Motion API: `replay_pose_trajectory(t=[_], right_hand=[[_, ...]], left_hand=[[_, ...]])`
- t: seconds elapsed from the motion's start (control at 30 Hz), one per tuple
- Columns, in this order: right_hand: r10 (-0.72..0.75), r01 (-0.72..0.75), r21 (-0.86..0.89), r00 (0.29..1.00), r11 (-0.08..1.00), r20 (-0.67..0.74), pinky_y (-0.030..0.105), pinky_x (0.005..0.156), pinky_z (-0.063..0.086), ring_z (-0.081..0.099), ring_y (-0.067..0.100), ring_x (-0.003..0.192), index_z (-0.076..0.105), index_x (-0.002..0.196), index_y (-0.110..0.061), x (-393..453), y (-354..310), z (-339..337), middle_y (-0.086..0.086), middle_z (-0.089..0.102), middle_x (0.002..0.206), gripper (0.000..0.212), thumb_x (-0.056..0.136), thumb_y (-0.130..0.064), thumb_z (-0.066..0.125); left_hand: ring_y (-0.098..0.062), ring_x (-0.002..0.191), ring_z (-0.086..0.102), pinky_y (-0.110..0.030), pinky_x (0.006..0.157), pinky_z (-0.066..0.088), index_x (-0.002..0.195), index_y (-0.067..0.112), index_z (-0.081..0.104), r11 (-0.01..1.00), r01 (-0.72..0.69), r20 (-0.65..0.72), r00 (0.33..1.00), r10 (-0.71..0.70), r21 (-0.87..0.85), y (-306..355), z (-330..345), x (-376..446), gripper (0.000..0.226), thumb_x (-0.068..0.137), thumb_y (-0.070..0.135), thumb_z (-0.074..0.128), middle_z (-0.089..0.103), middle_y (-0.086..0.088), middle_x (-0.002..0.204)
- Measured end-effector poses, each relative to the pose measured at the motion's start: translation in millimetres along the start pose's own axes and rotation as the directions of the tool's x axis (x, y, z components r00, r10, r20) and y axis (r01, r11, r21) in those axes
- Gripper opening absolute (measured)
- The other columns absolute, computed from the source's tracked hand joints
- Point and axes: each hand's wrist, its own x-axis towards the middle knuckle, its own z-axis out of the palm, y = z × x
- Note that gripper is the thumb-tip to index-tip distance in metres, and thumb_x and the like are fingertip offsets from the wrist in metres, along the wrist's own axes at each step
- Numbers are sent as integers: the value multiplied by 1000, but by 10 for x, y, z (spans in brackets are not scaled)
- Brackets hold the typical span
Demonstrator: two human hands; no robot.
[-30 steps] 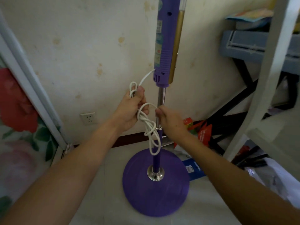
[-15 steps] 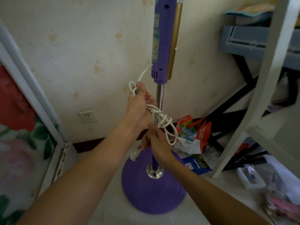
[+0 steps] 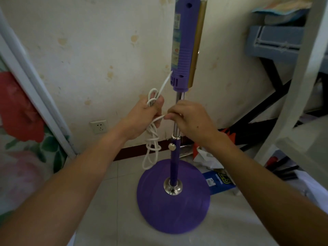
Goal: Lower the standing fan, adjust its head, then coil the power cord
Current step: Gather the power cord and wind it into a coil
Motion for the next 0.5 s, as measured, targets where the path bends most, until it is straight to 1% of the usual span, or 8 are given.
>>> replay_pose_trajectory(t=[0.07,0.13,0.27,0.3,0.37,0.4,0.47,0.5], right_hand=[[48,-43,64,996,997,-73,39,69,50,63,28,71,76,87,2,-80,82,176,14,69,78,23,93,-19,69],[126,-103,186,985,977,-117,31,69,48,62,20,70,74,86,1,-206,155,395,10,69,76,19,93,-15,68],[376,-329,440,926,836,-22,14,70,43,56,-4,69,72,87,-10,-370,240,691,-7,62,72,17,99,-12,60],[430,-393,563,900,727,73,17,74,45,57,-1,70,71,87,-10,-412,184,741,-2,65,72,16,99,-15,61],[494,-468,819,826,331,272,31,78,54,65,16,77,71,95,-10,-473,-8,799,14,72,82,16,92,-26,71],[478,-447,873,820,193,314,32,80,58,69,19,78,69,99,-10,-517,-86,859,12,74,84,22,91,-30,72],[454,-451,848,840,279,298,34,82,61,70,15,77,66,102,-14,-640,-258,962,3,70,82,16,103,-26,55],[448,-484,800,839,354,309,36,80,60,68,13,73,65,102,-17,-721,-346,986,1,67,80,18,107,-23,48]], left_hand=[[-20,48,41,-40,55,39,67,27,50,996,12,-19,1000,-14,-94,0,10,8,39,104,35,44,42,-1,55],[-13,49,28,-34,51,28,73,21,39,952,29,5,1000,-29,-304,19,19,22,34,106,29,42,28,1,59],[-7,48,22,-24,48,20,76,20,37,818,64,1,997,-78,-572,55,85,39,30,103,32,39,17,2,62],[-6,47,22,-23,47,20,76,19,38,761,60,-28,994,-102,-646,74,125,45,30,104,32,37,13,2,64],[-5,45,23,-20,44,23,76,18,40,656,28,-103,982,-161,-754,117,251,92,33,105,32,34,13,2,62],[-5,44,24,-20,43,24,75,18,40,618,9,-140,971,-192,-786,134,320,114,34,106,31,34,16,3,58],[-6,41,26,-20,41,26,74,17,41,607,-10,-197,950,-243,-795,125,436,151,35,106,29,37,25,6,51],[-6,41,27,-20,41,27,74,17,41,654,-6,-221,944,-247,-756,98,455,159,34,106,28,38,27,7,49]])
